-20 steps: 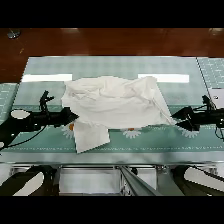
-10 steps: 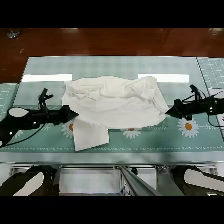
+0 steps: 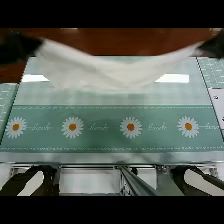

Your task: Fold the shirts.

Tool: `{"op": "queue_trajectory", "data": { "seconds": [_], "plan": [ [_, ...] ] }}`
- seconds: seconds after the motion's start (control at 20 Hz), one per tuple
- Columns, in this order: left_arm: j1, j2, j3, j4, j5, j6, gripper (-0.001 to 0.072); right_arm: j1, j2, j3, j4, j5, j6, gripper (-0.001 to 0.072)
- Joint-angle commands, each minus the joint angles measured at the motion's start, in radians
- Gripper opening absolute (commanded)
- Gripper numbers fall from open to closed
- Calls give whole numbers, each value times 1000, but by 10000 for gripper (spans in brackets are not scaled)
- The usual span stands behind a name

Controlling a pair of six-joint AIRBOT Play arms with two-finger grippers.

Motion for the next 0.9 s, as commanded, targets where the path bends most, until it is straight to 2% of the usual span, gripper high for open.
{"op": "queue_trajectory", "data": {
  "seconds": [0.0, 0.2, 0.45, 0.6, 0.85],
  "plan": [
    [9, 15, 388, 83, -4, -21, 22, 1, 133, 261, 33, -78, 27, 30],
    [9, 83, 599, 320, -40, -116, 23, 1, 344, 294, -81, -104, 55, 30],
    [9, 255, 615, 563, -82, -142, 23, 1, 542, 294, -304, 33, 129, 30],
    [9, 334, 615, 644, -194, -160, 23, 1, 612, 293, -441, 135, 205, 31],
    [9, 350, 518, 679, -333, -233, 23, 1, 623, 211, -453, 244, 226, 30]
  ]
}}
